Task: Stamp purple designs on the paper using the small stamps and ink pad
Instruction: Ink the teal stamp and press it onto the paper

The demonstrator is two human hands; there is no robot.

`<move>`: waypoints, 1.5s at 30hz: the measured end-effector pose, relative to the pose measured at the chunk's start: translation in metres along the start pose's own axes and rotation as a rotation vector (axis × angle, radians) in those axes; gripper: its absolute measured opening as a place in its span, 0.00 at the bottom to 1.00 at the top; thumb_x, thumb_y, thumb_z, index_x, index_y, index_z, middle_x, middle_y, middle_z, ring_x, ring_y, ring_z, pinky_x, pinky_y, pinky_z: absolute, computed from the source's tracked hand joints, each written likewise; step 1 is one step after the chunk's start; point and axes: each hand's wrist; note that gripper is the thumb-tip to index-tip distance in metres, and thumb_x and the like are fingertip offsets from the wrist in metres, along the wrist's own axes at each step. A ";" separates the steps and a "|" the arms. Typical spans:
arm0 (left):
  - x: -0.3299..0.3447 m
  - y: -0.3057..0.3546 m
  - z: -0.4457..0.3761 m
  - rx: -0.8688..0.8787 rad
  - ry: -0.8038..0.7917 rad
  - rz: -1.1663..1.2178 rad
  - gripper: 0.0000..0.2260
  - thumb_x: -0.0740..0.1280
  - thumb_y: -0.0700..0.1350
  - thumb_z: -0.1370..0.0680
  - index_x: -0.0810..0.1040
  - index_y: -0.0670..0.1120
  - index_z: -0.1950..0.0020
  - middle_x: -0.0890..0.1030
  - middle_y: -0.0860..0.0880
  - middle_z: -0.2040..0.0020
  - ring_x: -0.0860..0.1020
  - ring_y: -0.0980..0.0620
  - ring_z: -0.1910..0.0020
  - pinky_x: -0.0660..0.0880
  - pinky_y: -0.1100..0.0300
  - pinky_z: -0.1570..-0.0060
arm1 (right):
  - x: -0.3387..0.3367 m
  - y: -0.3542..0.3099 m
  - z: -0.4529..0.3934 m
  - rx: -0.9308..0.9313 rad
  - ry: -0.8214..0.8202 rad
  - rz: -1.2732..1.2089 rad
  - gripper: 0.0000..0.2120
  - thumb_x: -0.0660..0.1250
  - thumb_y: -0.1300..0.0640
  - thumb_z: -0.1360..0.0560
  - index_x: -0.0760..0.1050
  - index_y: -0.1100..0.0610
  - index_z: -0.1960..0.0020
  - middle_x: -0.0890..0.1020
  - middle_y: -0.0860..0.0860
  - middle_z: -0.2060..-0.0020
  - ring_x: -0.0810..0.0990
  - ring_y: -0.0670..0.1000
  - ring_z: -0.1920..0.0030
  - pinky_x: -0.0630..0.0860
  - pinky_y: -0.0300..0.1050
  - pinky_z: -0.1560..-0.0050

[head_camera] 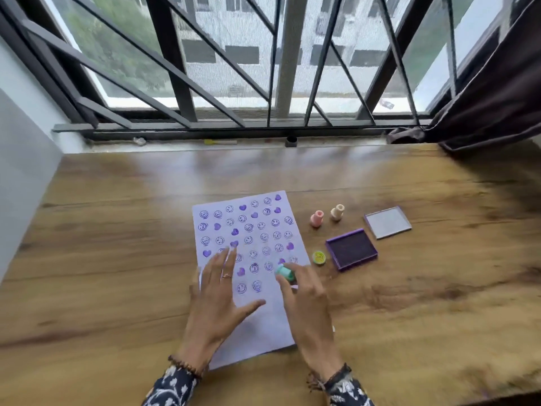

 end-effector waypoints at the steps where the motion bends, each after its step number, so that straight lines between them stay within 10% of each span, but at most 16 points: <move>1: -0.002 -0.008 0.001 -0.020 -0.053 -0.019 0.48 0.73 0.64 0.38 0.53 0.49 0.26 0.58 0.51 0.25 0.56 0.50 0.26 0.54 0.43 0.29 | 0.008 -0.004 0.004 0.003 -0.022 0.057 0.09 0.66 0.58 0.25 0.76 0.57 0.45 0.79 0.54 0.51 0.80 0.55 0.53 0.79 0.51 0.54; 7: 0.008 -0.024 0.004 -0.053 -0.140 -0.072 0.49 0.66 0.71 0.39 0.53 0.49 0.26 0.55 0.51 0.24 0.55 0.52 0.25 0.45 0.50 0.29 | 0.026 -0.010 0.010 -0.104 0.024 0.505 0.12 0.78 0.58 0.36 0.81 0.58 0.54 0.80 0.52 0.67 0.81 0.50 0.71 0.72 0.38 0.80; 15: 0.004 -0.022 0.005 -0.020 -0.128 -0.150 0.47 0.54 0.73 0.39 0.65 0.42 0.30 0.68 0.44 0.29 0.63 0.50 0.29 0.51 0.48 0.34 | 0.025 -0.012 0.001 -0.178 -0.019 0.724 0.12 0.80 0.58 0.39 0.81 0.57 0.58 0.80 0.50 0.70 0.79 0.48 0.75 0.70 0.36 0.81; 21: 0.004 -0.021 0.001 -0.036 -0.153 -0.070 0.52 0.72 0.69 0.46 0.65 0.41 0.31 0.69 0.43 0.30 0.58 0.51 0.32 0.48 0.48 0.34 | 0.021 -0.019 -0.016 -0.239 -0.221 0.882 0.17 0.82 0.61 0.48 0.78 0.55 0.65 0.79 0.49 0.72 0.78 0.47 0.75 0.69 0.35 0.82; 30: 0.002 -0.022 0.001 -0.024 -0.164 -0.034 0.51 0.69 0.70 0.45 0.65 0.40 0.31 0.70 0.43 0.30 0.59 0.50 0.32 0.42 0.53 0.32 | 0.015 -0.035 -0.030 -0.242 -0.441 0.956 0.18 0.79 0.67 0.54 0.76 0.57 0.68 0.80 0.53 0.71 0.77 0.51 0.80 0.65 0.37 0.83; 33: 0.003 -0.021 0.001 -0.013 -0.146 -0.045 0.52 0.72 0.68 0.45 0.65 0.40 0.31 0.69 0.43 0.29 0.57 0.51 0.31 0.45 0.50 0.32 | 0.016 -0.035 -0.032 -0.197 -0.537 0.896 0.10 0.62 0.69 0.29 0.71 0.61 0.48 0.77 0.59 0.48 0.82 0.60 0.55 0.71 0.47 0.63; 37: 0.002 -0.022 0.003 -0.049 -0.188 -0.035 0.52 0.67 0.71 0.41 0.53 0.45 0.26 0.55 0.49 0.23 0.51 0.53 0.25 0.37 0.51 0.31 | 0.012 -0.023 -0.030 -0.178 -0.525 0.773 0.10 0.58 0.64 0.23 0.69 0.59 0.42 0.75 0.57 0.44 0.78 0.60 0.48 0.74 0.51 0.52; 45: -0.003 -0.026 -0.001 -0.053 -0.198 0.021 0.46 0.63 0.70 0.35 0.45 0.52 0.26 0.46 0.55 0.23 0.43 0.58 0.25 0.34 0.48 0.29 | -0.037 0.004 -0.046 0.556 -0.021 -0.730 0.05 0.69 0.63 0.28 0.80 0.63 0.52 0.80 0.54 0.64 0.80 0.43 0.70 0.79 0.32 0.68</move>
Point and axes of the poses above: each hand's wrist, its own z-axis away from the middle knuckle, its own x-axis out of the palm, y = z × x
